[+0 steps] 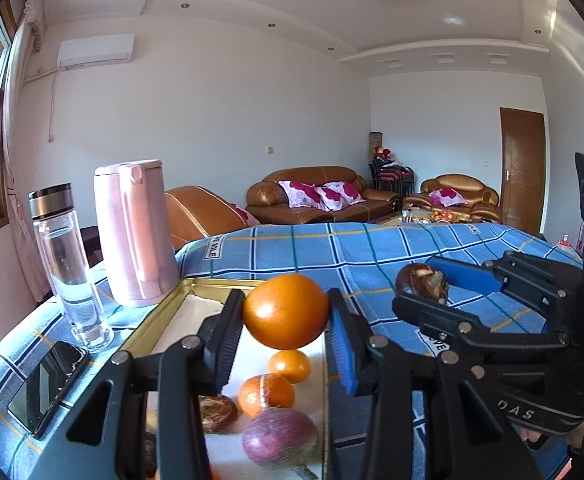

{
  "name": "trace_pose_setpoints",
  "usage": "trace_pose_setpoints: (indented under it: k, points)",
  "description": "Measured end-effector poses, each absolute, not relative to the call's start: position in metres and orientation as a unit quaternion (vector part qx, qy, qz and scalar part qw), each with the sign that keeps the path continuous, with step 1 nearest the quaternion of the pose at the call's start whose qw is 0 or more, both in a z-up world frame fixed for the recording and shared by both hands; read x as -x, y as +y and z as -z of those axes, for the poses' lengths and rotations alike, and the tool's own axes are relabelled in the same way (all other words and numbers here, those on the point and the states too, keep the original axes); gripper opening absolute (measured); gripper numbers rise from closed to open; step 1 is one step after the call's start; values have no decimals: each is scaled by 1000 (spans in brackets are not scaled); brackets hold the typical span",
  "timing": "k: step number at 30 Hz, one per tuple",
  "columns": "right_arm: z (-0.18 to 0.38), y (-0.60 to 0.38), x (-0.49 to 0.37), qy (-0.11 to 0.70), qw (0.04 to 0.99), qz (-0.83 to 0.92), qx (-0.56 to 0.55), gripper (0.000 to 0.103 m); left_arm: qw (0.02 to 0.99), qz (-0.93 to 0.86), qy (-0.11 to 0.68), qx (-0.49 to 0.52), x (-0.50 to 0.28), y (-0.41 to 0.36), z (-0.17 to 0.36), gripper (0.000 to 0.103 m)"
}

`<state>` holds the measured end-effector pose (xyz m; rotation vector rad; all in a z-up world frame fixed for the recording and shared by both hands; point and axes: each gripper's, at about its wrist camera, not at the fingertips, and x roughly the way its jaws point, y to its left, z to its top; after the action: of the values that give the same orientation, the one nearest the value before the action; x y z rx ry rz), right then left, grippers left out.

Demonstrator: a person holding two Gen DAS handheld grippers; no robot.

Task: Organize fruits
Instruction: 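Open the left tool over the tray while the right tool drops the brown fruit in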

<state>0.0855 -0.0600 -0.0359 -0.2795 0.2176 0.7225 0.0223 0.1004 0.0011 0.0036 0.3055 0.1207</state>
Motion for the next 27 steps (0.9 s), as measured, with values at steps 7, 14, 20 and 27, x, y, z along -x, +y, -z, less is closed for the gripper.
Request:
trace_pose_setpoints:
  k: [7, 14, 20, 27]
  points:
    - [33, -35, -80, 100, 911, -373, 144, 43, 982, -93, 166, 11, -18, 131, 2, 43]
    - [33, -12, -74, 103, 902, -394, 146, 43, 976, -111, 184, 15, -15, 147, 10, 43]
    - [33, 6, -71, 105, 894, -408, 152, 43, 972, -123, 199, 17, -16, 160, 17, 43]
    - [36, 24, -72, 116, 886, -423, 153, 43, 968, -135, 210, 22, -16, 174, 23, 43]
